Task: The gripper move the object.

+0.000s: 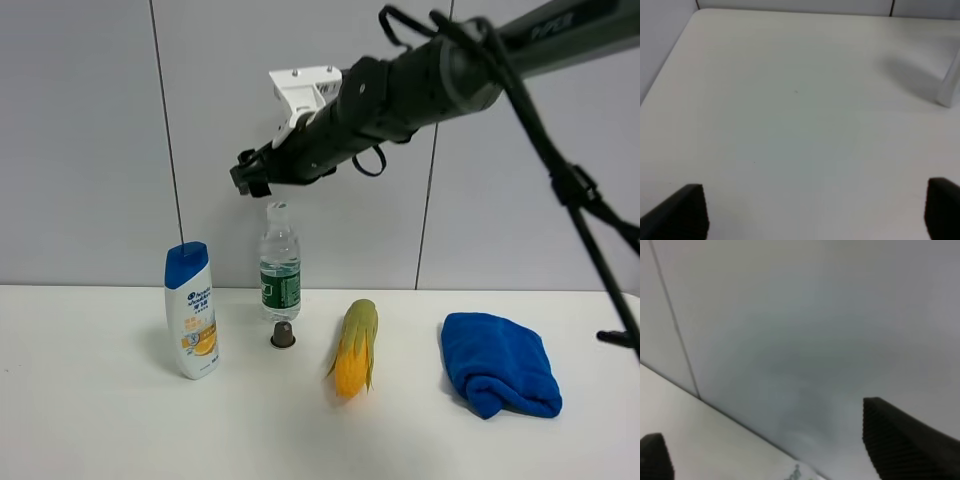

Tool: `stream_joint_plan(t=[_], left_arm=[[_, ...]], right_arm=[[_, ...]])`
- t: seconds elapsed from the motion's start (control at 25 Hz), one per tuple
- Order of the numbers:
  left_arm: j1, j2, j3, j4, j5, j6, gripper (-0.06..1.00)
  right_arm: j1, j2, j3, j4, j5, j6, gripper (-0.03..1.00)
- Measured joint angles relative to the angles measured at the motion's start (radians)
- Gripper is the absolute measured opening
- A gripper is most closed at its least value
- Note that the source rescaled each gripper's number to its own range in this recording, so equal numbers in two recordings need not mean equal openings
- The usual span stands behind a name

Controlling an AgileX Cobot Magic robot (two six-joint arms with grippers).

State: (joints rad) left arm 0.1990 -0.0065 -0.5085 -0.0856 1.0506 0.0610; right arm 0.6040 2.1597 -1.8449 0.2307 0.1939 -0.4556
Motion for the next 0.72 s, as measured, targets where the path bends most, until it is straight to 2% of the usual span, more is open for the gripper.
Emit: stream_joint_plan(t=[0.24, 0.4, 0.6, 0.72], left_arm=[[0.000, 0.000, 0.000, 0.000, 0.000, 0.000, 1.00], [0.000, 0.000, 0.000, 0.000, 0.000, 0.000, 1.00], [0.000, 0.000, 0.000, 0.000, 0.000, 0.000, 1.00], [0.000, 0.000, 0.000, 0.000, 0.000, 0.000, 1.00]], right_arm=[[0.000, -0.214, 0.000, -0.075, 0.182, 0.000, 0.51], [0.000, -0.370, 0.000, -0.166, 0.382, 0.006, 0.51], [-0.035, -0.529, 0.002, -0.274, 0.672, 0.088, 0.51], [-0.086, -0.605, 0.072, -0.295, 0.759, 0.109, 0.51]])
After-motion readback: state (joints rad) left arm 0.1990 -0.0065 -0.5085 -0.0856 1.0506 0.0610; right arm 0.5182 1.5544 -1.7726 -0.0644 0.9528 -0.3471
